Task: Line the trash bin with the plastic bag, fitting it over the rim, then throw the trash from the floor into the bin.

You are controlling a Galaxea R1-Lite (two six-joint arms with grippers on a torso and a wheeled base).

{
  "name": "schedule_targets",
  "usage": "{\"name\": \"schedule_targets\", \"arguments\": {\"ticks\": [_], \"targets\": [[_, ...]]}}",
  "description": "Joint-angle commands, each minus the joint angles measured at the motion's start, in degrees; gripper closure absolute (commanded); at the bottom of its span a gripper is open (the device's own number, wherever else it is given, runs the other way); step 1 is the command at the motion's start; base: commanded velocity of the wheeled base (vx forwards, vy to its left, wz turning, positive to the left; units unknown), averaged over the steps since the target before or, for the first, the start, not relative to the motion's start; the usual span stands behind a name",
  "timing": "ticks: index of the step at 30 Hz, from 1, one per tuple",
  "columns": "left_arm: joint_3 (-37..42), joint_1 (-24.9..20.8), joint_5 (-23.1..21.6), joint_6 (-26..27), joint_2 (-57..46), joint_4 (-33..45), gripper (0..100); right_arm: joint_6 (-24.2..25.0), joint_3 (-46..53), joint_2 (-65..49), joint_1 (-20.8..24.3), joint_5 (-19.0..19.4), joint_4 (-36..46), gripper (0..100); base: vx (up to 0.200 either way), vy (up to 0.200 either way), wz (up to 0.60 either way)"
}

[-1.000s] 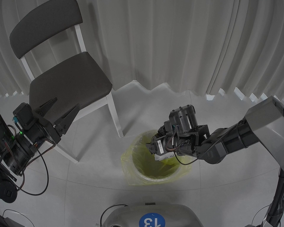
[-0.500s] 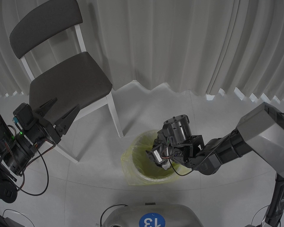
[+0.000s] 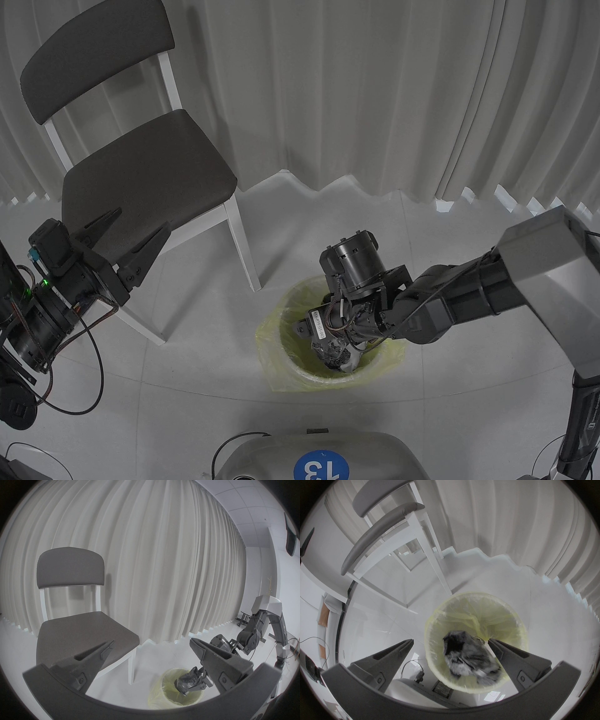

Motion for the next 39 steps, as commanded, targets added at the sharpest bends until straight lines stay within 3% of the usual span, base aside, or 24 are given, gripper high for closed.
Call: {"name": "schedule_targets", "arguments": {"ticks": [1,8,12,17,27,35,39], "targets": [[0.0,-0.1,0.0,0.1,0.3,0.0,0,0.7,-3.7,7.0,-0.9,0.4,-2.6,0,0.0,0.0,0.0],[0.0,0.0,0.0,0.0,1.1,0.0,0,-0.4,-7.6,20.1,-1.5,0.1,-3.4,0,0.0,0.0,0.0],[0.0,0.1,0.0,0.0,1.3,0.0,0,-0.2,-9.1,18.5,-1.5,0.1,-3.6,0,0.0,0.0,0.0],[0.1,-0.2,0.1,0.0,1.1,0.0,0,-0.7,-4.6,6.4,-2.1,0.1,-2.7,0,0.0,0.0,0.0],[3.2,-6.5,0.4,-0.1,2.4,1.0,0,-1.4,3.5,-12.1,-5.2,0.1,-3.1,0,0.0,0.0,0.0],[2.3,-3.4,-0.1,-0.1,14.4,-1.3,0,-2.8,14.2,-22.7,-9.6,-2.5,-3.9,0,0.0,0.0,0.0],[-1.5,-2.8,0.5,-0.7,15.5,-2.7,0,-3.6,22.8,-25.0,-12.4,-2.7,-10.6,0,0.0,0.0,0.0]]}}
